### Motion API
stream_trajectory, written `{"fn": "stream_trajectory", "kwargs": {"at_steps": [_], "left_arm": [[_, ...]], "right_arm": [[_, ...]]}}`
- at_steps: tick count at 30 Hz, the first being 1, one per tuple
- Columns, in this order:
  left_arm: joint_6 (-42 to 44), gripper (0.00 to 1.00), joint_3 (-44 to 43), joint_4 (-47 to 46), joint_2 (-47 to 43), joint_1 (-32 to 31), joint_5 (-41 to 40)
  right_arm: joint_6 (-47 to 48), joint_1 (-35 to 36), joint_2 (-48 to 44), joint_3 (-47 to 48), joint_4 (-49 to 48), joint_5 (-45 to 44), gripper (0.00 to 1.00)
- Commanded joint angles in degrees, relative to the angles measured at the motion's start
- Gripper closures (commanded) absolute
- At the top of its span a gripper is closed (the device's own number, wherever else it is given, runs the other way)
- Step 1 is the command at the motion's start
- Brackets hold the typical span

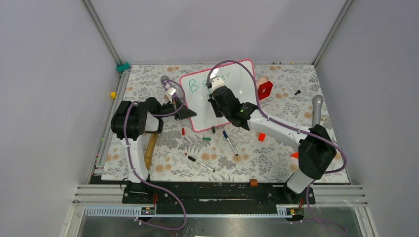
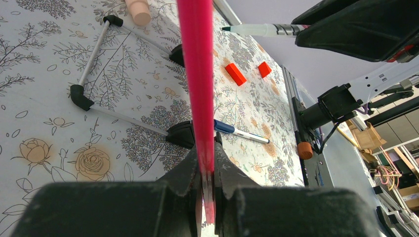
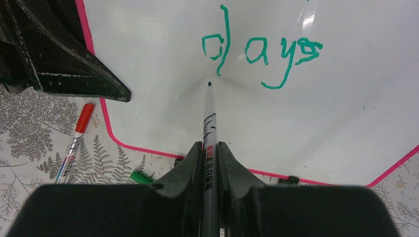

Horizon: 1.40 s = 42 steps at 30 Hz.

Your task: Write a sentence on the whiteboard

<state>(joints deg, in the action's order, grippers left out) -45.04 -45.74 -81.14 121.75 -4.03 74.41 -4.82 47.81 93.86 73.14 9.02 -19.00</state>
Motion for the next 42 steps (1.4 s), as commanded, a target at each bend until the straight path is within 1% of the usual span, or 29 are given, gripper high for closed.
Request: {"fn": "stream_trajectory", "kwargs": {"at_steps": [1, 19, 42], "left_arm": [[4.96, 1.00, 0.29, -2.56, 1.64, -1.17, 7.81], [4.92, 1.00, 0.24, -2.60, 1.60, -1.19, 7.74], [4.96, 1.00, 0.27, -2.57, 1.57, -1.24, 7.73]], "right_arm": [[0.49, 0.62, 0.58, 2.15, 1.42, -1.65, 1.00], [0.15, 0.62, 3.12, 3.23, 3.36, -3.35, 1.00], [-0.28, 0.64, 4.04, 3.91, 7.66, -0.43, 1.00]]}}
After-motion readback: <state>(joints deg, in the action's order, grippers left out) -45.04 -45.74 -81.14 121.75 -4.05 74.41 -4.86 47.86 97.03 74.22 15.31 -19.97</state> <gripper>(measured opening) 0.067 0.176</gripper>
